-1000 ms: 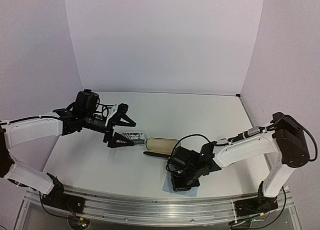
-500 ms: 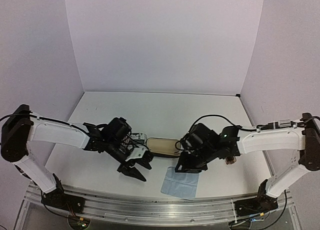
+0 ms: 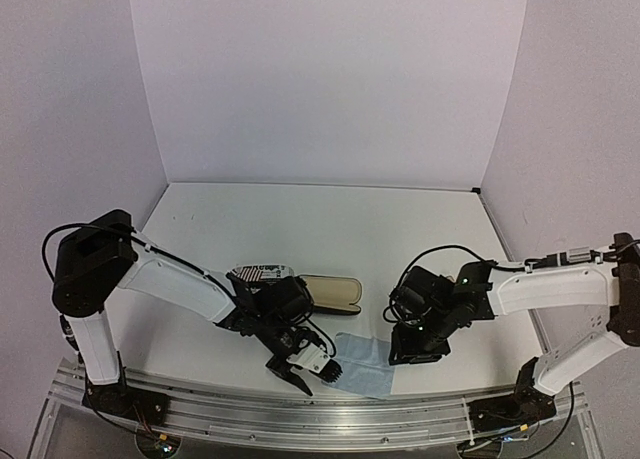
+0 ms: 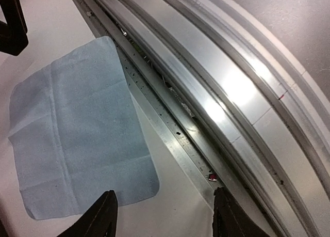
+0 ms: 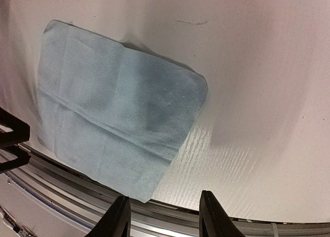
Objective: Organize the sunglasses
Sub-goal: Fold the glasses cleaning cloth at the center of the board.
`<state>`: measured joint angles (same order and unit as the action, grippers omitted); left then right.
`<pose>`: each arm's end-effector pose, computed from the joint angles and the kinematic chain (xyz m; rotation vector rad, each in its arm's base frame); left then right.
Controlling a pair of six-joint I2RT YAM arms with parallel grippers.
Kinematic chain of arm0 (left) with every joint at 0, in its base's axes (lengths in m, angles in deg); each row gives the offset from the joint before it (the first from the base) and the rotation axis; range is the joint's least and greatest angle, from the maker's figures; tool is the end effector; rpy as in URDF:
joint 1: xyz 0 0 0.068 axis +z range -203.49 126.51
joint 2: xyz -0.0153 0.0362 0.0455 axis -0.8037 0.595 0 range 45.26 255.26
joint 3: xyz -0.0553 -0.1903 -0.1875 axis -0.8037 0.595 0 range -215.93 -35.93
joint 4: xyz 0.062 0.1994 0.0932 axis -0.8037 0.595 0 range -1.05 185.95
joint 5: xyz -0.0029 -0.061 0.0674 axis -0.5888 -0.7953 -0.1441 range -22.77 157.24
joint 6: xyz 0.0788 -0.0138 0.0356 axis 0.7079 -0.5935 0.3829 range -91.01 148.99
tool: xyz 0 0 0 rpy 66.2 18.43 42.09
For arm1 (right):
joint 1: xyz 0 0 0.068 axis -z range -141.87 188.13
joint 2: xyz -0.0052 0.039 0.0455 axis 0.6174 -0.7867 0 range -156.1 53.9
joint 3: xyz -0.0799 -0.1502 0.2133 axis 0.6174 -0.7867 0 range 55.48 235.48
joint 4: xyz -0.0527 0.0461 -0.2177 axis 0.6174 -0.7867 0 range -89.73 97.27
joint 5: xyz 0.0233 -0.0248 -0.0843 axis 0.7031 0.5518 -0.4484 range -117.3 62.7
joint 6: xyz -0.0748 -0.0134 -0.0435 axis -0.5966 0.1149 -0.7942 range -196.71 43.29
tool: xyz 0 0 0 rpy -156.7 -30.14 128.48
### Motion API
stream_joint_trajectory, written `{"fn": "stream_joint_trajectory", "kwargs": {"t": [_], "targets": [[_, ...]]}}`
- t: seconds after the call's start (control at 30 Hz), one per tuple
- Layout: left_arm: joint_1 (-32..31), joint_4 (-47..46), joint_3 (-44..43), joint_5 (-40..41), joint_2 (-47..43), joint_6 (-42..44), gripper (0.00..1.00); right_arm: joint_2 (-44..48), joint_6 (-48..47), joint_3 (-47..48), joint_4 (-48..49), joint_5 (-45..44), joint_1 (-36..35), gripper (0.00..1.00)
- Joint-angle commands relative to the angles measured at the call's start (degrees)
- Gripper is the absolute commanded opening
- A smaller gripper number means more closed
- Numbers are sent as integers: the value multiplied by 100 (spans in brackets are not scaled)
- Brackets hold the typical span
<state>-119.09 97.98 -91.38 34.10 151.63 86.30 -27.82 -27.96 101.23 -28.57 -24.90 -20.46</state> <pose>0.1029 -0.3297 0.1215 2.3370 1.0393 -0.8059 0.1193 0.2016 0.1562 -0.2636 2.9462 0.4185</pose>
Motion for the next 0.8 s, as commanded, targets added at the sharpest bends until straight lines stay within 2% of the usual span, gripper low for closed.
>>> {"fn": "stream_joint_trajectory", "kwargs": {"t": [0.0,0.13,0.5,0.6,0.77], "targets": [[3,57,-544,391,403,204,57,-27,-403,195,-99,155,-5,42],[-60,73,-674,660,584,208,51,67,-641,147,-93,117,-5,42],[-126,279,-726,841,622,196,12,-34,-1177,263,-79,200,-8,41],[-124,248,-730,854,489,36,1,120,-1831,373,85,220,-10,38],[-98,319,-671,754,207,-422,0,891,-3963,223,861,62,-26,40]]}}
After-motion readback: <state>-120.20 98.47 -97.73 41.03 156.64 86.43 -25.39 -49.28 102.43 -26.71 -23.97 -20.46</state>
